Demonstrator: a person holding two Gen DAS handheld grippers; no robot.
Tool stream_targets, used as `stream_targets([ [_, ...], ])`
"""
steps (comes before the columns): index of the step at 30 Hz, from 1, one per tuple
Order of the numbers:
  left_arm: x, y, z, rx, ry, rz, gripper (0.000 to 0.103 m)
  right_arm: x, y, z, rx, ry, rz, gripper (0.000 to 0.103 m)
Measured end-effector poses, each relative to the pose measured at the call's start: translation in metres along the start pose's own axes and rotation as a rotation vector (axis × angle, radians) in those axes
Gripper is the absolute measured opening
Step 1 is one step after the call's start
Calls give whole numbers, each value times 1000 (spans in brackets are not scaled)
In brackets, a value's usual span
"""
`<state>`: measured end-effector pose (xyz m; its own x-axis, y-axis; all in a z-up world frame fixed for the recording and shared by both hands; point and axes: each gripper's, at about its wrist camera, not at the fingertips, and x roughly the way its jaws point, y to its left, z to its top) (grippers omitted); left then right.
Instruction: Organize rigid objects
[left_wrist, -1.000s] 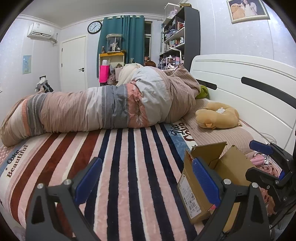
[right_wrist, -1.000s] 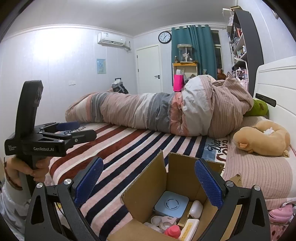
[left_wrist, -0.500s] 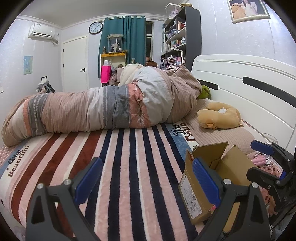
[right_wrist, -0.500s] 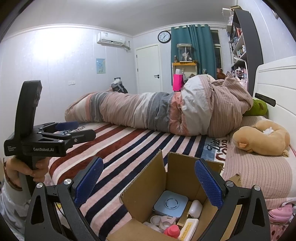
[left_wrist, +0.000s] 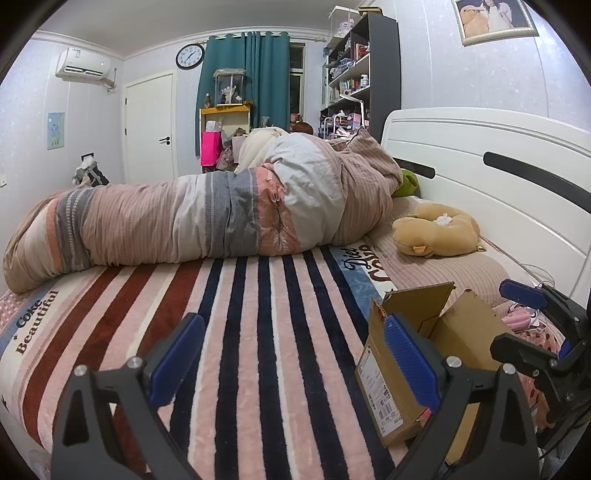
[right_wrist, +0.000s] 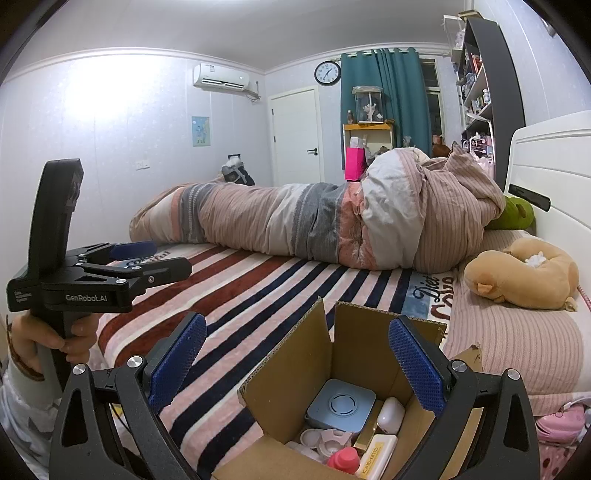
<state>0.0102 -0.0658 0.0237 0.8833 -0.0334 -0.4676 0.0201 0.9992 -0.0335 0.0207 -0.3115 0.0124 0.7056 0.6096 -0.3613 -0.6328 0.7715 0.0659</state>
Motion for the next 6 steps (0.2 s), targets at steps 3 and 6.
stream_targets([
  [3,-1,-1,0,-5,-1,-2,97,0,0,0,0,2,0,99],
  [6,-1,-1,0,-5,-3,-3,97,0,-1,1,0,2,3,99],
])
